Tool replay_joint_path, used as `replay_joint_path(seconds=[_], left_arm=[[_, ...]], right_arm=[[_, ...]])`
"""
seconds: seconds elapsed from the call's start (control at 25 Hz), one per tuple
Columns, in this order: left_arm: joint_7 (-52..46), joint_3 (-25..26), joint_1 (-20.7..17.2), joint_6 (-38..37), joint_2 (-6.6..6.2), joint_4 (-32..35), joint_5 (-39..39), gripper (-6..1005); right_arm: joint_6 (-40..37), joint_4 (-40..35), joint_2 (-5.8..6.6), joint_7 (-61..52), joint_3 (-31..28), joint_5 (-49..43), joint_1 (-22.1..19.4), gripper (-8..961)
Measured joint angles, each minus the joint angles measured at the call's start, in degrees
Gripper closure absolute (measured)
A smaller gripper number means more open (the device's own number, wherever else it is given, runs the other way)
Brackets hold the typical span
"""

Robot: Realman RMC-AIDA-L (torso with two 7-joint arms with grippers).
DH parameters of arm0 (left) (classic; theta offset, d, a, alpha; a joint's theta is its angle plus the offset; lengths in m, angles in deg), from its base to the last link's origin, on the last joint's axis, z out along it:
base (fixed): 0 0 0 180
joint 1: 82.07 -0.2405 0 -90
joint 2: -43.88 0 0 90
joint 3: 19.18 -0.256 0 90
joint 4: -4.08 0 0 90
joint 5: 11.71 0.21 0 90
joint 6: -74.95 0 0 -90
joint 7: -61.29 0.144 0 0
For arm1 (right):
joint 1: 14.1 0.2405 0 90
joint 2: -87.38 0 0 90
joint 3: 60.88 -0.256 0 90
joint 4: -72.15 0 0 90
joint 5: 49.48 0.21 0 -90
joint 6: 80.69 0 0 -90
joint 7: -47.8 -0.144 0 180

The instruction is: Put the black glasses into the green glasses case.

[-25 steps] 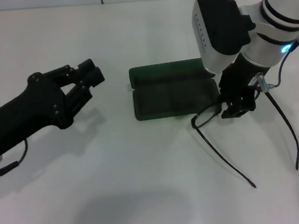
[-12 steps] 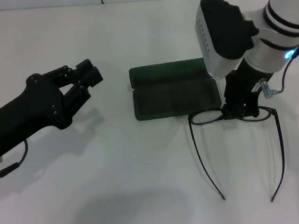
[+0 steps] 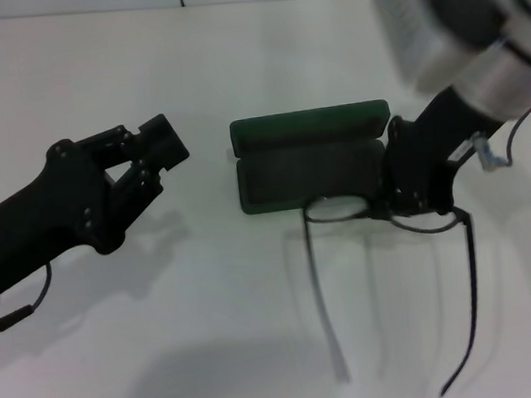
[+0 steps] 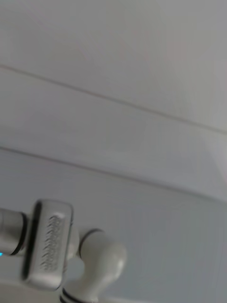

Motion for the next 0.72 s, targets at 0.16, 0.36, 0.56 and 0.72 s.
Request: replay_joint_path(seconds=[0.16, 0.36, 0.56, 0.72], left_arm=[[2.7, 0.4, 2.2, -4.0, 0.02, -2.3, -0.8, 879], [3.3, 0.3, 7.5, -9.6, -0.19, -6.1, -1.1, 887], [3.5, -3.1, 13.4, -10.3, 0.06, -8.7, -0.9, 929], [5.8, -7.4, 19.0, -10.3, 0.15, -13.7, -1.0, 967]], right_arm=[[-5.5, -5.6, 0.28, 0.8, -9.9, 7.1, -6.2, 868], [-7.2, -7.2, 0.39, 6.2, -17.1, 19.9, -14.3, 869], [-5.7, -6.2, 0.18, 9.6, -19.1, 27.1, -18.6, 869], [-4.4, -3.9, 0.29, 11.6, -19.2, 31.4, -19.5, 869]])
